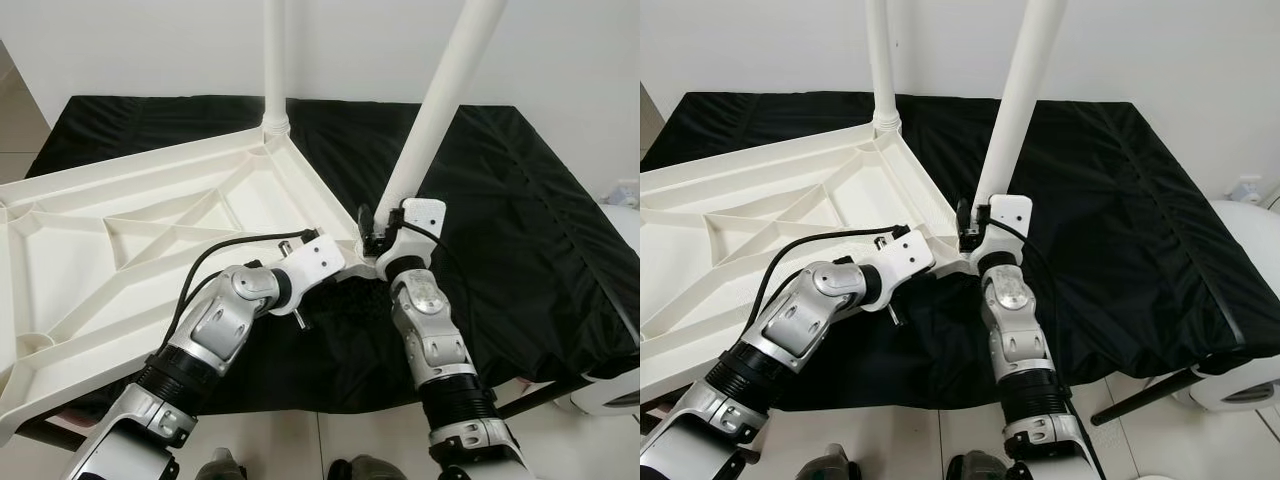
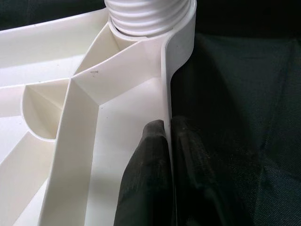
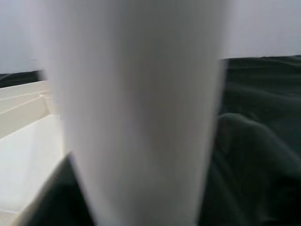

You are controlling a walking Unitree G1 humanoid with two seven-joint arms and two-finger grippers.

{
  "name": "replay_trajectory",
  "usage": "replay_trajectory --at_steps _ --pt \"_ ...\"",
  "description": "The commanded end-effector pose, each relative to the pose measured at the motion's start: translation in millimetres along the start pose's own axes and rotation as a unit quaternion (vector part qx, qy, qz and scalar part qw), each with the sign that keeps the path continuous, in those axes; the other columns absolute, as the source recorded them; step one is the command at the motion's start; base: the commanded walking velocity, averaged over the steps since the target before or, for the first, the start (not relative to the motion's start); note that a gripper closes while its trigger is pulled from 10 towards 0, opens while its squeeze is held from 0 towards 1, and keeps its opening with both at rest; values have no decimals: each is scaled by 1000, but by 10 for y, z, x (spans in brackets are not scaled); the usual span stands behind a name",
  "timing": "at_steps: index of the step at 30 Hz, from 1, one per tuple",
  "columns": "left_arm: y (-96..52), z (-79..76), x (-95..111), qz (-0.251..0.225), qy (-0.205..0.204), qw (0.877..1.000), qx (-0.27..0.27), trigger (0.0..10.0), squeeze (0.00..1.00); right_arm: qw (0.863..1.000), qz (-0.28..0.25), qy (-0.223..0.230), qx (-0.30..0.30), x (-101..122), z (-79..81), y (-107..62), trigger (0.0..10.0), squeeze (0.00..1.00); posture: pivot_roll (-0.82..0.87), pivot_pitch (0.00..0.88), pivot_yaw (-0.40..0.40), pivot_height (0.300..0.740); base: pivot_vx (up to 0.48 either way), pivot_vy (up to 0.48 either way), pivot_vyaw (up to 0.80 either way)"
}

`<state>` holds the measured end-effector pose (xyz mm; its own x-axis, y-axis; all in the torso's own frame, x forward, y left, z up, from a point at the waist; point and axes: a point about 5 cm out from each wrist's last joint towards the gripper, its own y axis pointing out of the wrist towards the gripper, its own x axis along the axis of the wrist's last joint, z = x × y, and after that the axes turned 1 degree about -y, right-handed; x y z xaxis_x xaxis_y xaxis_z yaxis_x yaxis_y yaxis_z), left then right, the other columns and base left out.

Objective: Building children table

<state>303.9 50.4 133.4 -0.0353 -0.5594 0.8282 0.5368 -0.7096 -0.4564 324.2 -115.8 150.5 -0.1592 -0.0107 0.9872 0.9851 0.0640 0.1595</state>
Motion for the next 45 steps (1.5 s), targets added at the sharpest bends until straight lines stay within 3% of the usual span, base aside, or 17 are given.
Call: replay_trajectory --at_steps 1,13,14,15,16,19,24,31,45 --pt "26 -66 36 -8 9 1000 -1 10000 0 1000 3 5 -1 -18 -47 -34 10000 1000 8 0 -65 740 0 0 0" --pt "36 -70 36 -8 8 1000 1 10000 0 998 -14 17 60 49 -54 -70 10000 1000 10 0 -72 740 0 0 0" --pt "35 -69 35 -8 8 1000 2 10000 0 997 -16 18 77 59 -58 -74 10000 220 10 0 -72 740 0 0 0" --pt "35 -69 35 -8 8 1000 2 10000 0 997 -16 18 77 59 -58 -74 10000 220 10 0 -72 740 0 0 0" --pt "35 -68 33 -8 9 1000 3 10000 0 994 -17 16 111 62 -75 -77 10000 0 9 0 -74 740 0 0 0" --pt "36 -67 31 -8 9 1000 3 10000 0 991 -18 15 133 62 -90 -80 10000 0 9 0 -73 740 0 0 0" --pt "41 -51 45 -10 10 1000 5 10000 0 974 -15 6 228 42 -245 -89 10000 0 4 0 -73 740 0 0 0" --pt "42 -53 67 -13 12 1000 4 10000 0 960 10 -8 280 -19 -464 -34 10000 0 7 0 -74 740 0 0 0" --pt "36 -50 80 -14 15 1000 3 10000 0 939 27 -6 343 -38 -578 82 10000 0 16 0 -69 740 0 0 0"
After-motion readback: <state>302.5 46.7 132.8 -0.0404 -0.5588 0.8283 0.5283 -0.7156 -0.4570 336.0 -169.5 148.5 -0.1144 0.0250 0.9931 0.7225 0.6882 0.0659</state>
